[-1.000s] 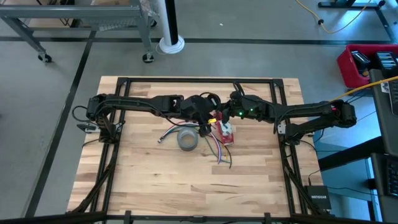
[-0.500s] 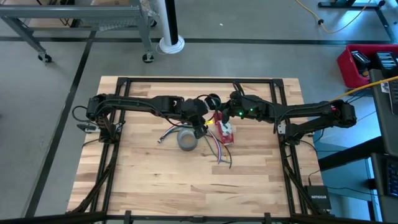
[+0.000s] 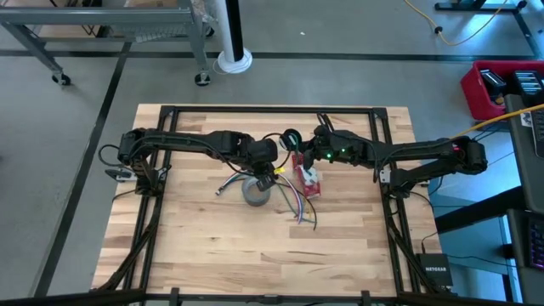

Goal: Coil cords
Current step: Coil the green wire into the spool

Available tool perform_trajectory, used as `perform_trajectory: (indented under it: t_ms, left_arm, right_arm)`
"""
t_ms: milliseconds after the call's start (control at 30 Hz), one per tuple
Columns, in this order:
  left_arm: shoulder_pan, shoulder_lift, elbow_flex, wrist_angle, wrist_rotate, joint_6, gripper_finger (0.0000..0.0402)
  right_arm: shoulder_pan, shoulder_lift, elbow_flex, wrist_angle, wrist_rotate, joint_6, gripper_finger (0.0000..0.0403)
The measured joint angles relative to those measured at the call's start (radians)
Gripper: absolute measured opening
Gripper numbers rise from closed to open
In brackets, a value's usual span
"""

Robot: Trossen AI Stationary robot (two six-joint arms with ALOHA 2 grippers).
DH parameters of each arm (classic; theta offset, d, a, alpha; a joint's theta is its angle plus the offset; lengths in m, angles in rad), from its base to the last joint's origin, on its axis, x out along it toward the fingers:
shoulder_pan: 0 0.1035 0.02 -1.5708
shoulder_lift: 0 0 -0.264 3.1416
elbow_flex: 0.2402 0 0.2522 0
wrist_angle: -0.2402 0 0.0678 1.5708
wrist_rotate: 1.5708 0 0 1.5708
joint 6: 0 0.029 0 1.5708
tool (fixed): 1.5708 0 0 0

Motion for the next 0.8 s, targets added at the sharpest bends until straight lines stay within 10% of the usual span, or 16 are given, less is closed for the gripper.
perform_trajectory:
  t_ms: [500, 800]
  left_arm:
    - [-0.011, 0.103, -0.002, -0.016, 0.013, 0.014, 0.0032]
    - [0.000, 0.164, -0.002, -0.017, 0.030, 0.006, 0.0118]
  right_arm:
    - [0.000, 0.000, 0.000, 0.003, 0.000, 0.000, 0.0003]
    - [0.000, 0.000, 0.000, 0.002, -0.002, 0.000, 0.0003]
